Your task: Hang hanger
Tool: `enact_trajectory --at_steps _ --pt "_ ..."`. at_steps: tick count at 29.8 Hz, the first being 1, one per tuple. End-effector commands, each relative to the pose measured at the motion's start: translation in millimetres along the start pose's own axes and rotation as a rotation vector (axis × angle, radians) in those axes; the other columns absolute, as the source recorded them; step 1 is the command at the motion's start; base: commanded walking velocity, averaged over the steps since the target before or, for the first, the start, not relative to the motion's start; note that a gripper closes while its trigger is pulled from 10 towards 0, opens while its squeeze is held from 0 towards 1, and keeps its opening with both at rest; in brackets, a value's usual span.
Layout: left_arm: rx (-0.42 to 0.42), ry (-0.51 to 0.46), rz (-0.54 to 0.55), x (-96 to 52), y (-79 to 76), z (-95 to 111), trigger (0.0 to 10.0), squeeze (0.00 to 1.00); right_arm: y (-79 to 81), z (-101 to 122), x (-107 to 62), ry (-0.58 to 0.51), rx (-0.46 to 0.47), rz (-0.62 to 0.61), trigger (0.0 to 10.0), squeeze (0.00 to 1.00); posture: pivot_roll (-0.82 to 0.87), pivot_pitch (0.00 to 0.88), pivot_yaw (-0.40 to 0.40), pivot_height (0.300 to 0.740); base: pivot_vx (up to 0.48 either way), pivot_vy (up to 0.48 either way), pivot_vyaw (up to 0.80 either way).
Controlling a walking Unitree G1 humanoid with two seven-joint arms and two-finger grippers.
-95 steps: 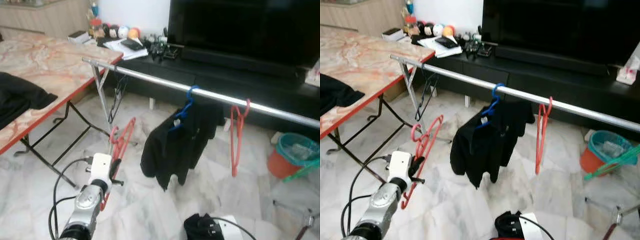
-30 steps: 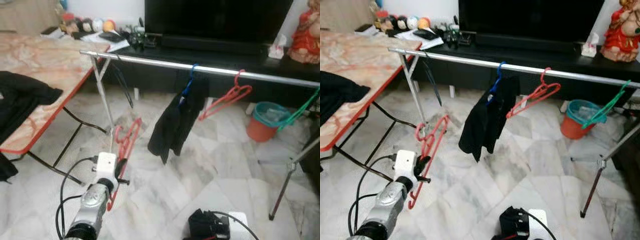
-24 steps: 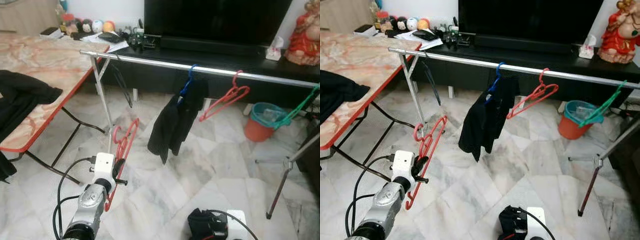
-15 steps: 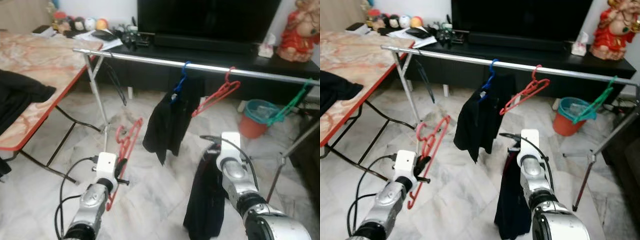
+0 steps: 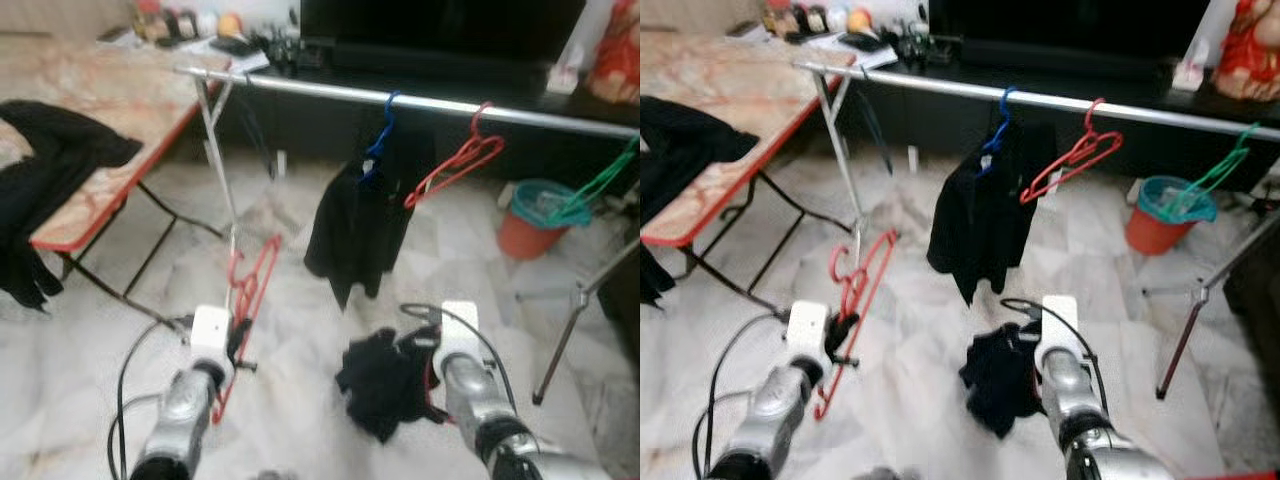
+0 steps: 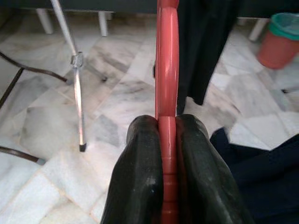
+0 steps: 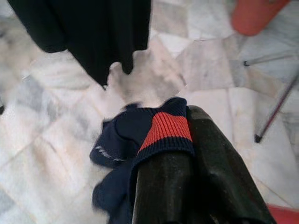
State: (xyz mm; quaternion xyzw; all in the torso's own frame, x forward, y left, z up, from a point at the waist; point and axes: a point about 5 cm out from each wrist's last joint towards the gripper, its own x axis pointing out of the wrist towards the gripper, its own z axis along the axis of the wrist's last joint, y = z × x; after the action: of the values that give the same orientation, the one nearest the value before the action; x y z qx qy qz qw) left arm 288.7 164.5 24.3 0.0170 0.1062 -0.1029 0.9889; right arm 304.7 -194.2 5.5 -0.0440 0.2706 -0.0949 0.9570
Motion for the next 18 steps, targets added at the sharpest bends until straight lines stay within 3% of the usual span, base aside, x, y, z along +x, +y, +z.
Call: enact_trajectory --at_steps 1,10,18 --pt "0.005 -0.021 0.010 -1.2 5.4 4 10.0 0.00 0.5 6 0.6 -0.029 0.021 -0.005 10.0 0.00 0.06 0.000 -0.028 0.740 -0.270 0.000 0.00" --pt "0.019 -0.020 -0.008 -2.9 4.4 5 10.0 0.00 1.1 29 3.9 -0.104 0.038 -0.002 10.0 0.00 0.06 0.000 -0.018 0.740 -0.278 0.000 0.00" --pt "0.073 -0.038 -0.051 1.3 10.0 21 10.0 0.00 5.0 50 6.7 -0.146 -0.007 0.009 10.0 0.00 0.06 0.000 -0.012 0.740 0.000 0.000 0.00"
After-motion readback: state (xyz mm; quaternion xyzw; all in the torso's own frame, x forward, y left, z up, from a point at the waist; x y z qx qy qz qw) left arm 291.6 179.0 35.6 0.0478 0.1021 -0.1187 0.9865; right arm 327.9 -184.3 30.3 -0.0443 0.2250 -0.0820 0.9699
